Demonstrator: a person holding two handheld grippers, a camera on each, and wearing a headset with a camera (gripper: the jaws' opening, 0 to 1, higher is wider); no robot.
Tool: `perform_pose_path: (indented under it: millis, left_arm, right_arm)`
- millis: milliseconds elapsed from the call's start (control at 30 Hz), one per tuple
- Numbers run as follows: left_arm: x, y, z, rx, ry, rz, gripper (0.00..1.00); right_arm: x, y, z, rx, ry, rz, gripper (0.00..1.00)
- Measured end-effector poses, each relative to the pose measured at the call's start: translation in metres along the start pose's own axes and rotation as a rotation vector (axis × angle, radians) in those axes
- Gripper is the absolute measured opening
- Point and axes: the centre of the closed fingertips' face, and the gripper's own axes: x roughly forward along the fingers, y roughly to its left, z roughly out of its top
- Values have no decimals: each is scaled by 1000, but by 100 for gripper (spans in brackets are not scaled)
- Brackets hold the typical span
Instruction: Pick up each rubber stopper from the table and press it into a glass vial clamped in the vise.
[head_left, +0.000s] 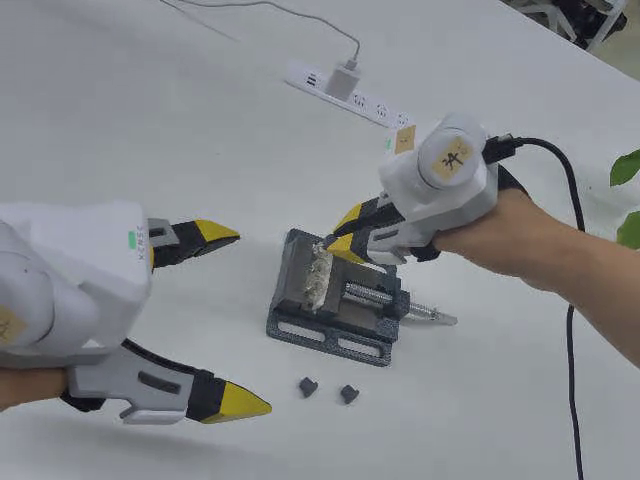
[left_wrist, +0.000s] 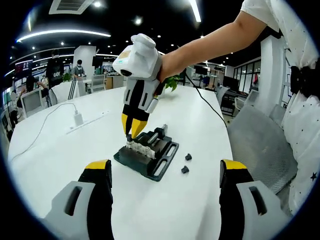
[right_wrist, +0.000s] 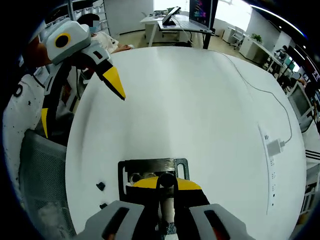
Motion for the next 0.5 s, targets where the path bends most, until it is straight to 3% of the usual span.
perform_pose_path:
  millis: [500]
  left_arm:
    - [0,-1,0,-5,-9,-4,88]
  right_arm:
    - [3,2,-2,-39,33,-2,5]
